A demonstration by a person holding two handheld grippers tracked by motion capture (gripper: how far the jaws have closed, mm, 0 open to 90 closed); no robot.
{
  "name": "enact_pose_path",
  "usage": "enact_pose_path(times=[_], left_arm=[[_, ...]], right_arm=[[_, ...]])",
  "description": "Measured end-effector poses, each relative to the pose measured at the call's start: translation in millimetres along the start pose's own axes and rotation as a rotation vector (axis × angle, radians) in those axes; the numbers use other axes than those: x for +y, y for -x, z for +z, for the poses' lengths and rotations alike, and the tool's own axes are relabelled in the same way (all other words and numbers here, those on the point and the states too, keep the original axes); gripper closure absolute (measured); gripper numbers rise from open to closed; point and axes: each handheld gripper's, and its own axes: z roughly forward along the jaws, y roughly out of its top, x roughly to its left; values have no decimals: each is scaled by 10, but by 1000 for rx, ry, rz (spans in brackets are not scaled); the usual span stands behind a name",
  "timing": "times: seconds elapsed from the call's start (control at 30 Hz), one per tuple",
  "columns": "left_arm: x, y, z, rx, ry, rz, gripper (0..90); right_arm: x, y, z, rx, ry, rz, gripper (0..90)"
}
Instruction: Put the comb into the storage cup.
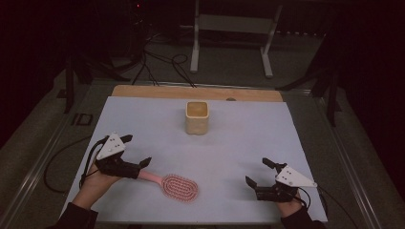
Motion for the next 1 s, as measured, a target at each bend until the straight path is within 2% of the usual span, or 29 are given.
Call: enact_pose_path(times=[0.1, 0.2, 0.3, 0.33, 0.37, 0.43, 0.53, 0.57, 0.73, 0.77, 0.8, 0.87, 1.0], left_arm=[[-36, -15, 71, -4, -24, 17, 97], [-123, -50, 163, 0, -59, 13, 157], [-171, -73, 189, -7, -69, 3, 253], [-193, -80, 202, 1, -74, -4, 253], [-213, -90, 213, -3, -83, -7, 318], [-250, -100, 233, 2, -105, -4, 387], [-304, -118, 271, 2, -144, -7, 445], [-335, -115, 293, 0, -172, 4, 503], [-391, -121, 328, -14, -210, 13, 685], [-401, -115, 333, -13, -218, 28, 685], [-416, -109, 335, -15, -230, 48, 777], [-420, -108, 335, -7, -235, 58, 843], [-438, -112, 336, -8, -263, 82, 898]], right_arm=[[2, -8, 5, 2, 1, 0, 102], [0, -6, 13, 7, 2, -1, 102], [2, -4, 14, 6, 2, 1, 102], [2, -3, 17, 7, 4, 4, 102], [0, -2, 18, 8, 2, 1, 102], [-1, -7, 24, 12, -1, -2, 102], [0, -7, 22, 12, 0, 1, 102], [2, -12, 18, 13, -1, -4, 102], [-1, -12, 26, 15, -3, -5, 102], [-1, -12, 26, 15, -3, -5, 102], [3, -16, 27, 16, 1, -5, 102], [1, -12, 28, 16, 1, -2, 102], [2, -21, 31, 18, 1, -3, 102]])
